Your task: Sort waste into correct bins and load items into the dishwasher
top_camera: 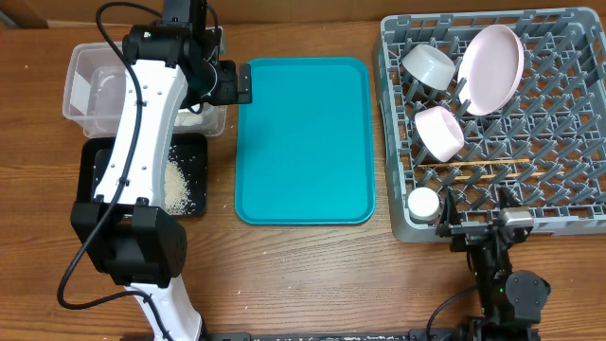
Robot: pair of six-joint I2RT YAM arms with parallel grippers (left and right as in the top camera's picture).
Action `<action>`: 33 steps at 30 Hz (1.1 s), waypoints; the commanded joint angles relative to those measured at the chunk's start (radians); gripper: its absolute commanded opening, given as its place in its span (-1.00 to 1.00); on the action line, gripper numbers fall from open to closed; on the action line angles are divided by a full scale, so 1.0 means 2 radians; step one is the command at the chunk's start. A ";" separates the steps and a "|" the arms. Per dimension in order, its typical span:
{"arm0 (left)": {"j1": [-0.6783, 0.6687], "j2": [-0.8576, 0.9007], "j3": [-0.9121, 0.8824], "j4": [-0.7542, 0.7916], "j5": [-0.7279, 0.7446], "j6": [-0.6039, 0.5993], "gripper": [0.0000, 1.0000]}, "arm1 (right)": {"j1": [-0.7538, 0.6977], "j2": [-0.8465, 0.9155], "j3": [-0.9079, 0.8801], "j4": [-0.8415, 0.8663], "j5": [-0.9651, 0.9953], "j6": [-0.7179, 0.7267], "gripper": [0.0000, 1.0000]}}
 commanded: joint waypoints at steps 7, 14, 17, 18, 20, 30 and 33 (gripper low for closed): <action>-0.003 -0.017 0.011 0.001 -0.002 -0.002 1.00 | -0.001 -0.009 -0.005 -0.002 -0.003 0.000 1.00; -0.004 -0.017 0.011 0.000 -0.002 -0.002 0.99 | -0.001 -0.009 -0.005 -0.002 -0.003 0.000 1.00; -0.004 -0.017 0.011 0.001 -0.002 -0.002 1.00 | -0.001 -0.009 -0.005 -0.002 -0.003 0.000 1.00; -0.004 -0.017 0.011 0.000 -0.002 -0.002 1.00 | -0.001 -0.009 -0.005 -0.002 -0.003 0.000 1.00; -0.003 -0.017 0.011 0.000 -0.002 -0.002 1.00 | -0.001 -0.009 -0.005 -0.002 -0.003 0.000 1.00; -0.002 -0.037 0.010 0.015 -0.059 0.014 1.00 | -0.001 -0.009 -0.005 -0.002 -0.003 0.000 1.00; -0.004 -0.074 0.001 0.039 -0.061 0.043 1.00 | -0.001 -0.009 -0.005 -0.002 -0.003 0.000 1.00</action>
